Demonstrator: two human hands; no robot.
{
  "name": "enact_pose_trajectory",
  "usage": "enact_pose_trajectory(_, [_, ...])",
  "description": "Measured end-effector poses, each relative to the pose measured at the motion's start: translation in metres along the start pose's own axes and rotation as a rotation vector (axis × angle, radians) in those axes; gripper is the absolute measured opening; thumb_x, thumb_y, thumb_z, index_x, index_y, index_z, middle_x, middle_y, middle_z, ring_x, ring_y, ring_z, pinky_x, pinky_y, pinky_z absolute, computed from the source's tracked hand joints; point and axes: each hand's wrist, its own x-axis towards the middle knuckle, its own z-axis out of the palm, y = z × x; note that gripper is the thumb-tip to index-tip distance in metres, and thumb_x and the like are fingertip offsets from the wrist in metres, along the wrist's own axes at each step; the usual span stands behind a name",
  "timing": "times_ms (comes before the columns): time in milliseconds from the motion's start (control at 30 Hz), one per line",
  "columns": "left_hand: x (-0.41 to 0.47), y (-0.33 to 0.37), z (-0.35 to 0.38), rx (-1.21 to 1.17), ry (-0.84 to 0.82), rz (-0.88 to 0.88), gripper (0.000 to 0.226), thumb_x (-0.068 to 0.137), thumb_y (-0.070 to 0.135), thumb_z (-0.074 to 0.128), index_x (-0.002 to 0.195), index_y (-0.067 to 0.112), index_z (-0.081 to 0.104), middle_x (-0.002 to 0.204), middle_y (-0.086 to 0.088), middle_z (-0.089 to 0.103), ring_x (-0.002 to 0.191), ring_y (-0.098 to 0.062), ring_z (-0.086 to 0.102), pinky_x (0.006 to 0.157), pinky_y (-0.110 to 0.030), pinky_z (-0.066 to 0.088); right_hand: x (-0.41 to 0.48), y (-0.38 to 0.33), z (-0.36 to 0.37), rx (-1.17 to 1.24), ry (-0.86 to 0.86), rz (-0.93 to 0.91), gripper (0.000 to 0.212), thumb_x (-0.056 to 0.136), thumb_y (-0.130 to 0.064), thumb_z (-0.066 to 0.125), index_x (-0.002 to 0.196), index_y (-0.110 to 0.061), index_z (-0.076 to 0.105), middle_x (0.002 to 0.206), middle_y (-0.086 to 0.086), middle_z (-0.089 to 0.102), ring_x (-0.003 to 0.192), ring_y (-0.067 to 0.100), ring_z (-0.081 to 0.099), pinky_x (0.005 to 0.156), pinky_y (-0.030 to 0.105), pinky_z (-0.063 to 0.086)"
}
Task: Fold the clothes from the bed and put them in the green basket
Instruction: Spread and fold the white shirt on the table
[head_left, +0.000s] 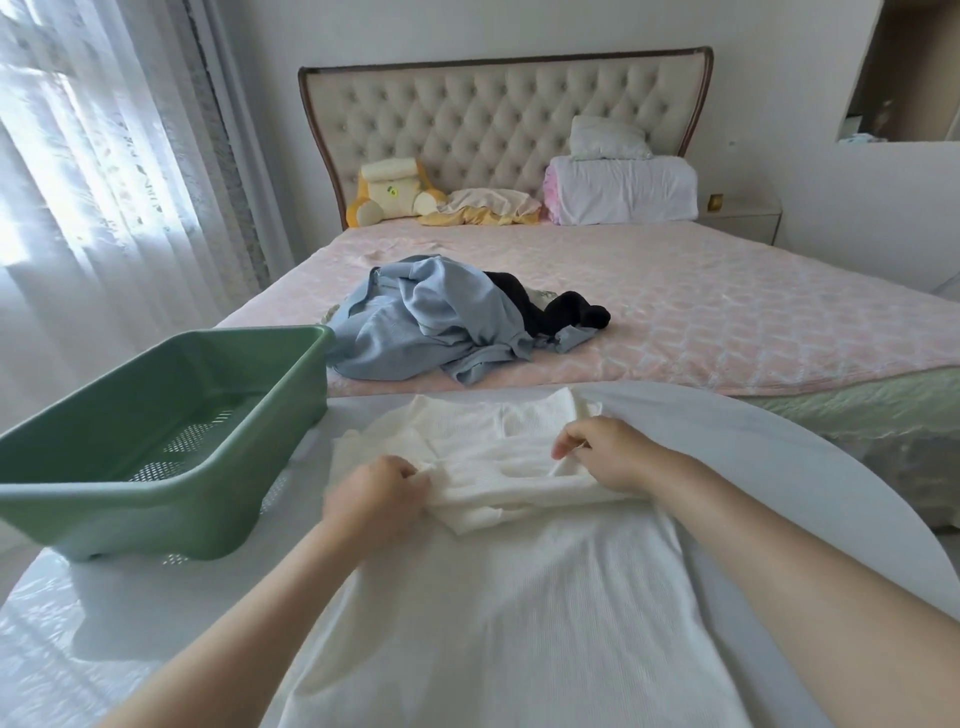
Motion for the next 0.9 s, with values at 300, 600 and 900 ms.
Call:
enact_pose_trajectory(300, [0.033, -0.012, -0.013, 0.177, 0.052, 0.373, 0.020, 0.092, 0.031, 0.057, 0.083, 0.015, 0.063, 0.101, 0.003, 0.049, 0.094, -0.019, 0.050, 0.076, -0.028, 0.040, 0.009, 0.004, -0.002, -0.233, -0.027, 0.036, 0.039, 0.096, 0.000, 0.046, 0.103, -0.033, 0.066, 0.114, -0.008, 0.063, 0.105, 0.009, 0.061, 0.089, 0.023, 0.050])
enact_pose_trajectory(600, [0.048, -0.033, -0.019, 0.095, -0.216, 0.387, 0.034, 0.083, 0.035, 0.068, 0.111, 0.046, 0.052, 0.088, 0.015, 0.059, 0.077, -0.005, 0.055, 0.067, -0.022, 0.043, 0.011, -0.001, -0.018, -0.577, -0.060, 0.110, 0.017, 0.092, -0.024, 0.061, 0.097, -0.039, 0.067, 0.101, -0.019, 0.059, 0.097, 0.010, 0.058, 0.082, 0.029, 0.050])
enact_pose_trajectory(900, [0.057, -0.032, -0.019, 0.349, -0.140, 0.294, 0.033, 0.098, 0.039, 0.048, 0.129, 0.044, 0.057, 0.122, 0.002, 0.063, 0.102, -0.020, 0.057, 0.084, -0.028, 0.046, 0.028, 0.026, -0.020, 0.000, 0.811, 0.132, 0.017, 0.099, -0.011, 0.055, 0.101, -0.006, 0.071, 0.110, 0.013, 0.064, 0.099, 0.028, 0.058, 0.081, 0.031, 0.040])
